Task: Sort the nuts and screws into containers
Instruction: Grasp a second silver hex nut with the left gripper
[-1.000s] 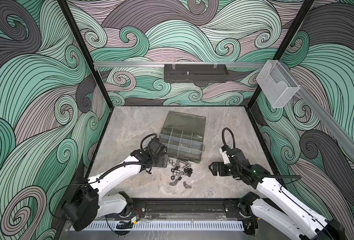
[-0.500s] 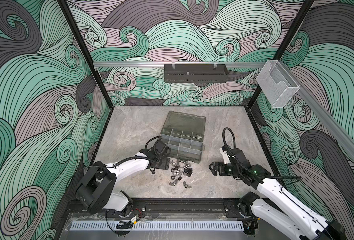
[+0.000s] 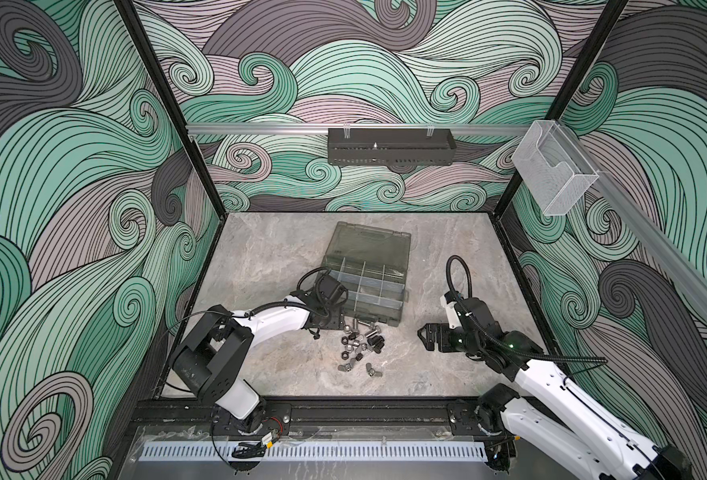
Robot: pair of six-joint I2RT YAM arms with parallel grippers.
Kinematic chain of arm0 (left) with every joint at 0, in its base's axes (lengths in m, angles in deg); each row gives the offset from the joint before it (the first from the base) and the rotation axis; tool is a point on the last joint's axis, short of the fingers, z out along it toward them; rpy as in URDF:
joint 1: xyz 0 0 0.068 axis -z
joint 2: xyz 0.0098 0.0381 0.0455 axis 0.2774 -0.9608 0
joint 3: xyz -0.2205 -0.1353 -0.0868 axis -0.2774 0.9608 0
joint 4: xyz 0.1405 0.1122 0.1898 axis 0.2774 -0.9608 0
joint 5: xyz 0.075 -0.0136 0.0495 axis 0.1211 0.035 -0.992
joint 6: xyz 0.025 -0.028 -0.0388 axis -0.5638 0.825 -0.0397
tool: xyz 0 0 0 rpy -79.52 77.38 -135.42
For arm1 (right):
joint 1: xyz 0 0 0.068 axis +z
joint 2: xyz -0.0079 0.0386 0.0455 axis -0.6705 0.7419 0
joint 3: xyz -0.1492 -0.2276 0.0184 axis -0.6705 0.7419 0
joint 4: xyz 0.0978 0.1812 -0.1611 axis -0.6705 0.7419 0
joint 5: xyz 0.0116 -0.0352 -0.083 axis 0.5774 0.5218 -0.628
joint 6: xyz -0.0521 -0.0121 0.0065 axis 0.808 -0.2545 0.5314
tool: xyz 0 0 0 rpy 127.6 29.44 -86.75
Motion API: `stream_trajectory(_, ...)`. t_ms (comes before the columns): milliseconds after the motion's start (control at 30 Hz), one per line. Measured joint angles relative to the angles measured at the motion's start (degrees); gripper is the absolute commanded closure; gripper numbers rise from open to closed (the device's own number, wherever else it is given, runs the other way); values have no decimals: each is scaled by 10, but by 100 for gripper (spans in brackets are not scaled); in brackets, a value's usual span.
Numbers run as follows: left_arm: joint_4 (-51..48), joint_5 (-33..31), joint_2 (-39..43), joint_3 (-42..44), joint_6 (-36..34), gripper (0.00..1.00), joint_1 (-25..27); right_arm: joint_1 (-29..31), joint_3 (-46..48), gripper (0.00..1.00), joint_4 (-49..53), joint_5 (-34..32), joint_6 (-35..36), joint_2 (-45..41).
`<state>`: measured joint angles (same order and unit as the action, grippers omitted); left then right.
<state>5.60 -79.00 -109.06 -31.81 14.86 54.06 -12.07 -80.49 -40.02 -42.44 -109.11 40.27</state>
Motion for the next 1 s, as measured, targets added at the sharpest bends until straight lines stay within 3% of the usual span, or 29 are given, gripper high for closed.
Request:
stream_trajectory(733,8,-26,-42,-17,28,40,0,0,14,1,5,0,-4,-12)
stream_trajectory(1000,5,-34,-43,-17,26,57,0,0,14,1,5,0,-4,-12)
